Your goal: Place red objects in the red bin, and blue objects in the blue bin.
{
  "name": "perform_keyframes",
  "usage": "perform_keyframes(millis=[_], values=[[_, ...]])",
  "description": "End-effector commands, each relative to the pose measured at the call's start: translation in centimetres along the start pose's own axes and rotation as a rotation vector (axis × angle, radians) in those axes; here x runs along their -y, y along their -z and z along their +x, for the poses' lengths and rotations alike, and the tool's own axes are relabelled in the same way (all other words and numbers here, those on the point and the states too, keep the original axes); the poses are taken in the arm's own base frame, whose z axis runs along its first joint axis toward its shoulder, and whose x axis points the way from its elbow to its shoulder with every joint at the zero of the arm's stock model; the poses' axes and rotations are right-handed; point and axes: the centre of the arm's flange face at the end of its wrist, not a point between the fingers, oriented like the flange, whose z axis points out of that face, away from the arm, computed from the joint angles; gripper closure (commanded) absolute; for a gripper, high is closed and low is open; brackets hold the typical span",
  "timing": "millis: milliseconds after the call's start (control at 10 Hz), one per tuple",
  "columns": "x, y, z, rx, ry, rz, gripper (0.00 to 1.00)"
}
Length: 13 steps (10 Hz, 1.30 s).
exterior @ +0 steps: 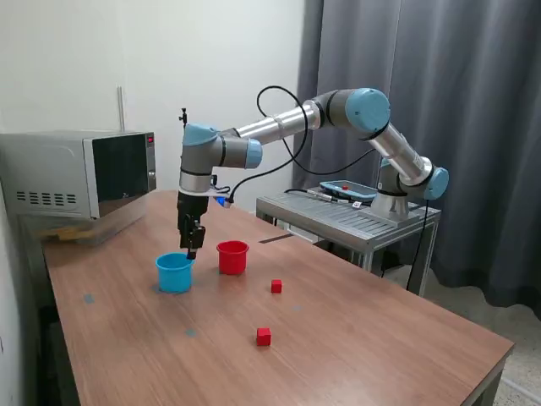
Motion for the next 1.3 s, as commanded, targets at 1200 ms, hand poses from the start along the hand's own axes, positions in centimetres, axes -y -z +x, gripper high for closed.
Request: perform_keyframes(millis=[1200], values=[[10.7,8.1,26.0,-0.089,0.172,0.025,0.0]])
